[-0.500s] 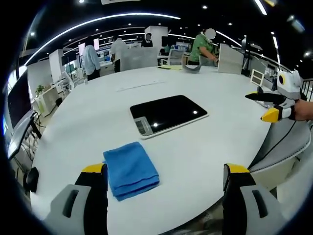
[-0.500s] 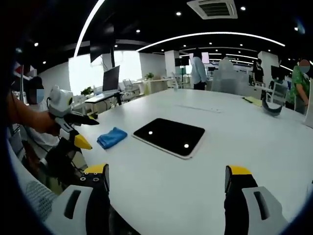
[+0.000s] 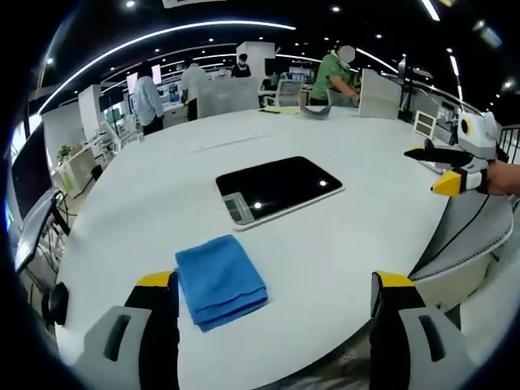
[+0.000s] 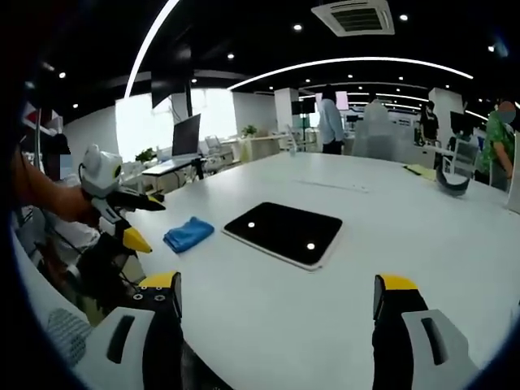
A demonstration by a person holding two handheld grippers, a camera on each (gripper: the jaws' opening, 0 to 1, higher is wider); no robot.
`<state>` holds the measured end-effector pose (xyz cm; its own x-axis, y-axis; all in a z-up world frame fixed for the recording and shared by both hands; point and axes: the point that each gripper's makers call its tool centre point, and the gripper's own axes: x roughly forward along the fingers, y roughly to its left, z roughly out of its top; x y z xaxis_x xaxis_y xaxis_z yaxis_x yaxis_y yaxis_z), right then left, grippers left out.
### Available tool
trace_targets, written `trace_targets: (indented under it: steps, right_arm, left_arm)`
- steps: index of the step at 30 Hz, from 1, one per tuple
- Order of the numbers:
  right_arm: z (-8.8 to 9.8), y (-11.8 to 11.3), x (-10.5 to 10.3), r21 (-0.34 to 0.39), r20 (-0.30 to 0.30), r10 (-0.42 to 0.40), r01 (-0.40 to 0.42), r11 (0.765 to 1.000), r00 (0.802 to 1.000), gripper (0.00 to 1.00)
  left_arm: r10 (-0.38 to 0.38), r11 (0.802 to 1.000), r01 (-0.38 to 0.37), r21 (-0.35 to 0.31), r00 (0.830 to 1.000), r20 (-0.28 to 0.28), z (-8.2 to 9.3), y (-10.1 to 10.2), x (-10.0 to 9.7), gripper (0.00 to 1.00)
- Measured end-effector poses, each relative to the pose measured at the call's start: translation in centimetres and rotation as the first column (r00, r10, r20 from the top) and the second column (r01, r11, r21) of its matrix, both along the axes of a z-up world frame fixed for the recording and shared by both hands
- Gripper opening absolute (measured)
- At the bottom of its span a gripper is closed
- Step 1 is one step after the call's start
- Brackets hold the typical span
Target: Wipe the mirror surface with the cleaning cloth until all visible marks leave the cleaned area.
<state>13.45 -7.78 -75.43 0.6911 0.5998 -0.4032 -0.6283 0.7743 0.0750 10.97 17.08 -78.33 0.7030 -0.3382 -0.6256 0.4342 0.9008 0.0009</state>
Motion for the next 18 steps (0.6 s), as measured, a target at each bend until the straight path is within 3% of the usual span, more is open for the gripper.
trace_targets:
  steps: [18]
  right_arm:
    - [-0.35, 0.01, 0.28, -0.021, -0.008, -0.004, 0.004, 1.000, 1.000, 0.98]
  left_arm:
    - [-0.024, 1.000, 0.024, 0.006, 1.000, 0.007, -0.14, 0.57, -0.13, 0.99]
